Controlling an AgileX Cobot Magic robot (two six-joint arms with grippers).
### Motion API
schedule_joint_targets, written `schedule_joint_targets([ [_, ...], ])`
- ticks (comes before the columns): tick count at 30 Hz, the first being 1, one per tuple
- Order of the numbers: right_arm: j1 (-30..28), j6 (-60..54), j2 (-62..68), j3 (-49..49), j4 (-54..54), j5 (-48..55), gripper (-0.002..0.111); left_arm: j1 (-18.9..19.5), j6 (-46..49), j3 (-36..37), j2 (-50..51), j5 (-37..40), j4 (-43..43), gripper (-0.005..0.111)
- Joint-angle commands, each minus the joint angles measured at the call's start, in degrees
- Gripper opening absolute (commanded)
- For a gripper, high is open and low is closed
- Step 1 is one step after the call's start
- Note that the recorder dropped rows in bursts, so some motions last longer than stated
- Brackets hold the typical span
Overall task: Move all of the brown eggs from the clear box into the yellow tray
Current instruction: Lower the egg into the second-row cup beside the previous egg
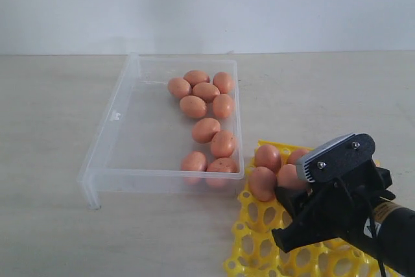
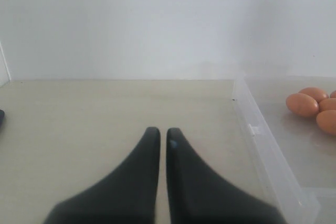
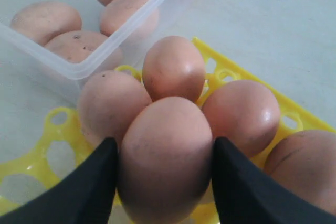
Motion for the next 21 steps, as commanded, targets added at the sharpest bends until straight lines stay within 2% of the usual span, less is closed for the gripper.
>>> schedule_joint_targets([
  [1,-0.3,0.5,1.2,-0.1,-1.3,1.5,0.025,0.0,0.0,0.2,-0.2,-0.2,0.1,0.004],
  [3,-0.3,0.5,1.3,-0.1,-1.3,2.1,0.038,0.0,0.0,0.2,-0.2,-0.2,0.1,0.004],
  [6,-0.3,0.5,1.3,-0.1,-1.3,2.2,0.045,0.0,0.0,0.2,-0.2,-0.2,0.1,0.004],
  [21,-0.3,0.6,1.3,-0.1,-1.1,2.2,0.047,0.0,0.0,0.2,-0.2,-0.2,0.1,0.004],
])
